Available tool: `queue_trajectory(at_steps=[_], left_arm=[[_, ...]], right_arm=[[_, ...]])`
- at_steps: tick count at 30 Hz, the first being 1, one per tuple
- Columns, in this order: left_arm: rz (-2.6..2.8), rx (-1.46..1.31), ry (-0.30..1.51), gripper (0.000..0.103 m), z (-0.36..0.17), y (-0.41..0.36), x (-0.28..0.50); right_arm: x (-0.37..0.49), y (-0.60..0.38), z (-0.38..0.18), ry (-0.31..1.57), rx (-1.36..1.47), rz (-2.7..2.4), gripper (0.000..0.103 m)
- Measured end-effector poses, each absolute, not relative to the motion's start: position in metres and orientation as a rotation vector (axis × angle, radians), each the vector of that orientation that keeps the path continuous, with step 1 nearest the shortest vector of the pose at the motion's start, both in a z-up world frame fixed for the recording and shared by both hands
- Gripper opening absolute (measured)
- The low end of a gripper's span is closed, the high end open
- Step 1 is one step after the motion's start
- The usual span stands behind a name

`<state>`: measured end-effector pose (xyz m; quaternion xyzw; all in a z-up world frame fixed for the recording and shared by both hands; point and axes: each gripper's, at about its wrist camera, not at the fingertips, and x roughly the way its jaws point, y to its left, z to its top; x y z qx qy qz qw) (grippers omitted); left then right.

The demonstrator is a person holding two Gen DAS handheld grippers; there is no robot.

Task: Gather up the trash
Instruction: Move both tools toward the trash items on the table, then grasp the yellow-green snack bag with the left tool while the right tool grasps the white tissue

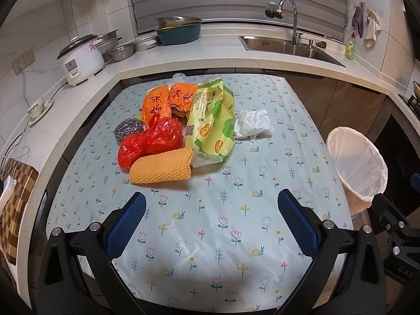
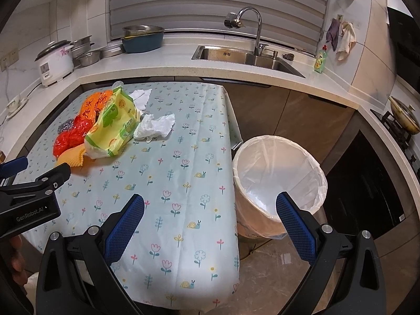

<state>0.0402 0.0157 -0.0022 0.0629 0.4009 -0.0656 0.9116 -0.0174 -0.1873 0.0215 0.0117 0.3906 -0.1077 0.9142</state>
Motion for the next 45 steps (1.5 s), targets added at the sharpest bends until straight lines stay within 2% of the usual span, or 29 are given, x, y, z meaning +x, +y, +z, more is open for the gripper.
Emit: queue_trajectory(at_steps=[18,19,22,24,26,27,29,30,32,33,45], left_arm=[[-0.195,0.135,0.81,0.094,-0.026,0.01,0.145],[-0.198,0.134,0.816,0.091,-0.03,0.009,0.151],[-0.224,0.118,0.857,0.071,-0.04,0.008,0.169],[-0.234,0.109,0.873,0.065,-0.046,0.007,0.177],[-0.252,0.111,0.884,0.046,-0.049,0.005,0.185],[-0.267,0.106,0.896,0.04,-0.051,0.005,0.188],[-0.288,0.09,0.918,0.012,-0.054,0.006,0.194],[-0.296,0.077,0.926,0.012,-0.055,0.008,0.196],[-0.304,0.059,0.92,0.002,-0.053,0.011,0.198],[-0.305,0.058,0.915,0.002,-0.052,0.012,0.199],[-0.294,0.003,0.866,0.001,-0.032,0.036,0.205]], right_arm=[[0.073,-0.191,0.002,0.799,0.103,-0.22,0.096],[0.078,-0.19,0.0,0.8,0.106,-0.218,0.096],[0.094,-0.187,-0.006,0.805,0.102,-0.219,0.096],[0.106,-0.184,-0.01,0.81,0.104,-0.214,0.096],[0.119,-0.18,-0.013,0.814,0.105,-0.202,0.096],[0.126,-0.177,-0.015,0.817,0.103,-0.195,0.096],[0.139,-0.172,-0.019,0.823,0.102,-0.177,0.096],[0.146,-0.169,-0.022,0.826,0.105,-0.164,0.096],[0.159,-0.163,-0.027,0.832,0.108,-0.142,0.096],[0.166,-0.16,-0.03,0.836,0.106,-0.13,0.092],[0.225,-0.125,-0.067,0.909,0.081,-0.046,0.06]])
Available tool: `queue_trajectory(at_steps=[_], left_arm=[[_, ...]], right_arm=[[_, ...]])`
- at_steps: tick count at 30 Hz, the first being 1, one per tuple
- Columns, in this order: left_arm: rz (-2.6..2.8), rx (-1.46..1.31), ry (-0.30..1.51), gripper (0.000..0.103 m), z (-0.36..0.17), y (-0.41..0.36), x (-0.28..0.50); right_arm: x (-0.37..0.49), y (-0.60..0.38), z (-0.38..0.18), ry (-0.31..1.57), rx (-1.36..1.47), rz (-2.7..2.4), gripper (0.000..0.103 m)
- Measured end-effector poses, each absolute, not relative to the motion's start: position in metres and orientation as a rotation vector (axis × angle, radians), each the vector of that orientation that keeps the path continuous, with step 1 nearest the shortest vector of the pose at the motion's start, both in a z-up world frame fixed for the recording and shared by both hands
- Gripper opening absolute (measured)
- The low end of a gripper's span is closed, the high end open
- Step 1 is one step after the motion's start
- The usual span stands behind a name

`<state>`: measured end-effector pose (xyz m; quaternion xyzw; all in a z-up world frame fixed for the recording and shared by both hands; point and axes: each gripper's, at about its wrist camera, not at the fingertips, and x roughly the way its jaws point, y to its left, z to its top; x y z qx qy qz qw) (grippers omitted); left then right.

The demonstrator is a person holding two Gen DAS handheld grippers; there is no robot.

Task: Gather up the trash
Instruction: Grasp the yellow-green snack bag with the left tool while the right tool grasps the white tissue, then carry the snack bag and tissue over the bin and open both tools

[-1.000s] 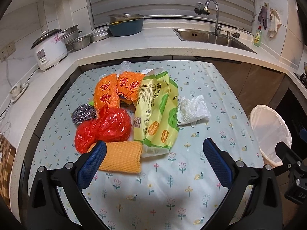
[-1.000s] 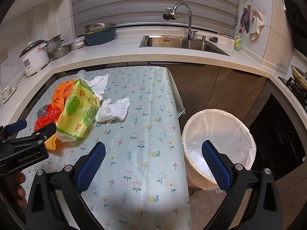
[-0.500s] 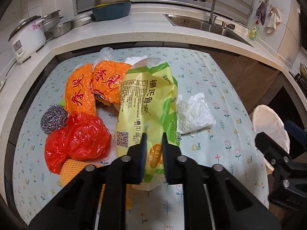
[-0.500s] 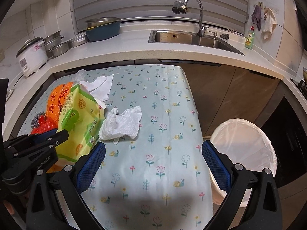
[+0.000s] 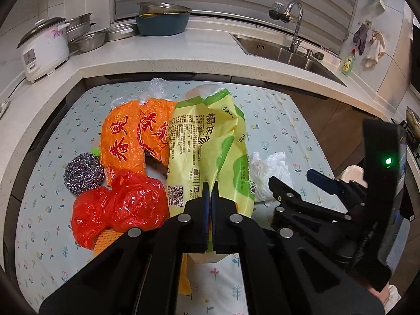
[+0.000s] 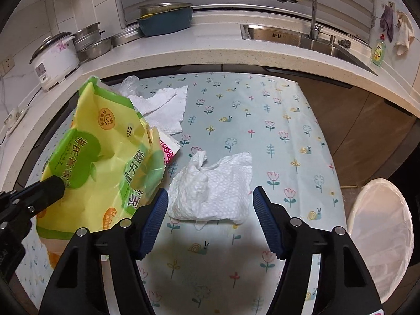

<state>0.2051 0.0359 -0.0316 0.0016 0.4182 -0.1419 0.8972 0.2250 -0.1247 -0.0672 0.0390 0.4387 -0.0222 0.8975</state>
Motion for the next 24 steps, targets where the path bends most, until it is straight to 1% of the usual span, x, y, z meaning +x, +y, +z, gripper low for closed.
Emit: queue_trajectory(at_steps=[2,4,6,12,24], left_arm=[[-0.293,-0.003,0.862,0.001,-0.03,0.037,0.206],[-0.291,-0.002,0.858,0.001,-0.028,0.036,0.206],[-0.293,-0.004,0.854,0.0,-0.026,0.036,0.206],[-0.312,0.002,0.831,0.0,-0.014,0.025,0.198],[-0.424,0.028,0.764,0.0,0.021,-0.029,0.158]], right_arm=[[0.231,-0.12,-0.076,0.93,0.066,-0.038,0.048],[0.232,-0.119,-0.083,0.953,0.067,-0.026,0.021],[0.23,-0.12,-0.084,0.959,0.077,-0.015,0.004],[0.207,-0.133,-0.057,0.887,0.083,-0.036,0.003],[0.143,-0.205,0.002,0.755,0.145,-0.161,0.003]])
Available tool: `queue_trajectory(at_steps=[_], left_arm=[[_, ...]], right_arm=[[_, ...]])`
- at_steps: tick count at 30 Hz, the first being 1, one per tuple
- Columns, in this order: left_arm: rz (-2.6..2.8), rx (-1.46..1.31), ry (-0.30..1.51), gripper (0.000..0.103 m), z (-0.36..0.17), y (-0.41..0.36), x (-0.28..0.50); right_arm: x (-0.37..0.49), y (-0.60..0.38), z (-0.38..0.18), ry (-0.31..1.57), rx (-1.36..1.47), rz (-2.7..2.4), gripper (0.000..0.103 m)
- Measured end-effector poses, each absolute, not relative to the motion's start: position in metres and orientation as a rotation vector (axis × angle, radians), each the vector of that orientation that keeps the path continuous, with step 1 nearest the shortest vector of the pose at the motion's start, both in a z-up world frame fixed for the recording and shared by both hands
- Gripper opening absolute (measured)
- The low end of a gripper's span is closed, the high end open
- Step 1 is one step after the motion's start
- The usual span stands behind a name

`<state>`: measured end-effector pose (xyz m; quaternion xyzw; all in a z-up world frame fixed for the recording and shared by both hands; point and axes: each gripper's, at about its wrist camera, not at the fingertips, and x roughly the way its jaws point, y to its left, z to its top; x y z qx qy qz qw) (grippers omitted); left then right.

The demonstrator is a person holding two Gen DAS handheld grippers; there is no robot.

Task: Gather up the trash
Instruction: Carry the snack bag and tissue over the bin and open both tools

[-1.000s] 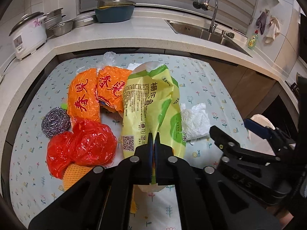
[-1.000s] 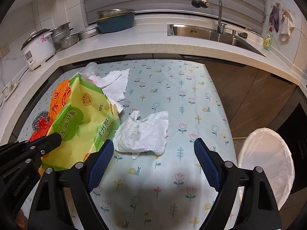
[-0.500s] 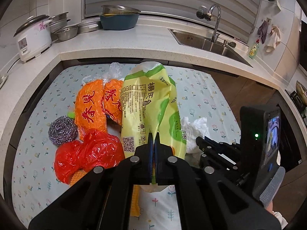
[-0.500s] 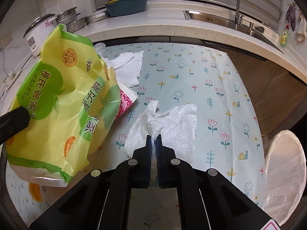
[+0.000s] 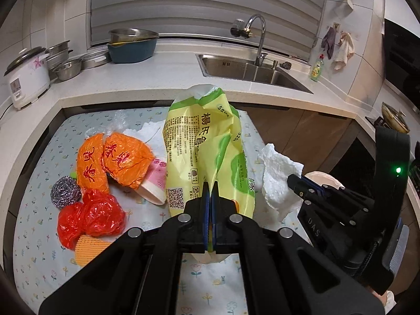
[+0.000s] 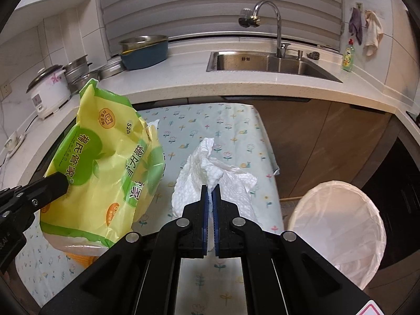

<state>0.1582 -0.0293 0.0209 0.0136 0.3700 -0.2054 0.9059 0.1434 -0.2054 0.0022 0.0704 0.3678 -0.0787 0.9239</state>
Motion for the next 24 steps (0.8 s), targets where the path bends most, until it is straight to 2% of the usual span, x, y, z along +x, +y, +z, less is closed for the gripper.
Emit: queue_trajectory(at_steps=[10,24], left_arm=[[-0.56,0.072,0.742,0.0,0.035,-0.101,0.123],[-0.786,0.13,0.814,0.001,0.013,-0.21,0.106]], right_arm=[[0.085,-0.279,0.016,0.713,0.203,-0.299,0.003],[0.044,-0.361,-0.013,0.751,0.297,-0.468,0.003]])
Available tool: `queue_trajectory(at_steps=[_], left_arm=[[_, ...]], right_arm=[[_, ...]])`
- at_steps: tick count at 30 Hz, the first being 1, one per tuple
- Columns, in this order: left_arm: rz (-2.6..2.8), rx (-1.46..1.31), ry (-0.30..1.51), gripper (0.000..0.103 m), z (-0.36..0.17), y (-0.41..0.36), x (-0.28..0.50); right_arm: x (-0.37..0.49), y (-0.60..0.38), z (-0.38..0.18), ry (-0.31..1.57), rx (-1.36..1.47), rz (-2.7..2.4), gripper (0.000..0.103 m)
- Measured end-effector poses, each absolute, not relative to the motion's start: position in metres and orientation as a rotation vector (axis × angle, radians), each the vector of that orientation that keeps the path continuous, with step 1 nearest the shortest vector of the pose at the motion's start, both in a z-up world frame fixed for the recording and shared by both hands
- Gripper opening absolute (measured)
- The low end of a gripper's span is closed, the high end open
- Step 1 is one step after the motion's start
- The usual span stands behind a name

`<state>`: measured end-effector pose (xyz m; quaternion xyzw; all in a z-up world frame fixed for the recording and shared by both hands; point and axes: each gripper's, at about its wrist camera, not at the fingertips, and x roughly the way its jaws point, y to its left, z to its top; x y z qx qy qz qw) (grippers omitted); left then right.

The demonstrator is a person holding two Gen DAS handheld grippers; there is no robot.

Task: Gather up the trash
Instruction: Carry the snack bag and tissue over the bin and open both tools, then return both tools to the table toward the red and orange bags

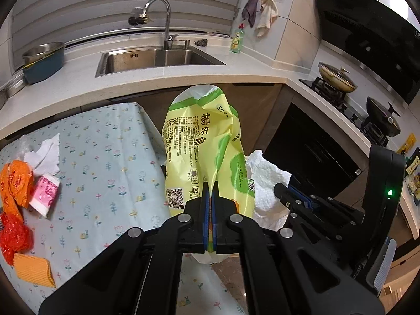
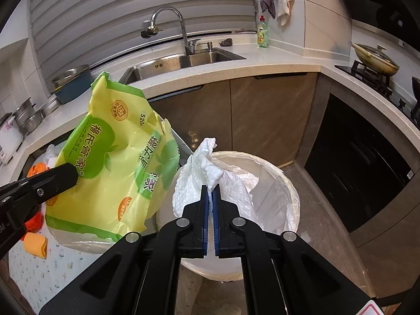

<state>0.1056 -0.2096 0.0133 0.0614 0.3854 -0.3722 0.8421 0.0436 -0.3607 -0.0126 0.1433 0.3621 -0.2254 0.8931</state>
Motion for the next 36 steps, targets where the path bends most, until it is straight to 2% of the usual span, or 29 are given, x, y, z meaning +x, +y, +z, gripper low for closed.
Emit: queue_trajectory(at_steps=[4,8,9,10,11,21,24,27,28,29,31,36], left_arm=[[-0.81,0.147,0.825,0.001,0.004,-0.227,0.109],[-0.827,0.145,0.84,0.006,-0.002,-0.237,0.115],[-0.824,0.142,0.852,0.011,-0.004,-0.239,0.118],[-0.82,0.137,0.859,0.029,-0.007,-0.239,0.121],[-0.806,0.13,0.857,0.04,-0.007,-0.239,0.123],[-0.718,0.14,0.804,0.042,-0.003,-0.221,0.129],[-0.697,0.137,0.798,0.042,-0.001,-0.212,0.132],[-0.675,0.132,0.794,0.045,0.0,-0.205,0.132],[-0.667,0.132,0.793,0.048,0.0,-0.203,0.133],[-0.658,0.131,0.79,0.053,0.001,-0.2,0.133],[-0.642,0.128,0.781,0.057,0.003,-0.195,0.132],[-0.61,0.124,0.768,0.057,0.007,-0.18,0.132]], right_arm=[[0.039,-0.373,-0.019,0.756,0.316,-0.495,0.003],[0.038,-0.383,-0.024,0.76,0.328,-0.512,0.003],[0.038,-0.384,-0.025,0.76,0.33,-0.516,0.003],[0.038,-0.386,-0.025,0.76,0.331,-0.52,0.003],[0.038,-0.387,-0.026,0.76,0.332,-0.521,0.003],[0.043,-0.386,-0.027,0.76,0.321,-0.522,0.005],[0.044,-0.383,-0.027,0.756,0.314,-0.527,0.011],[0.045,-0.382,-0.024,0.747,0.305,-0.536,0.029],[0.045,-0.381,-0.023,0.743,0.302,-0.538,0.032],[0.046,-0.38,-0.021,0.741,0.301,-0.537,0.032],[0.046,-0.378,-0.018,0.736,0.301,-0.533,0.033],[0.048,-0.361,-0.006,0.713,0.291,-0.5,0.044]])
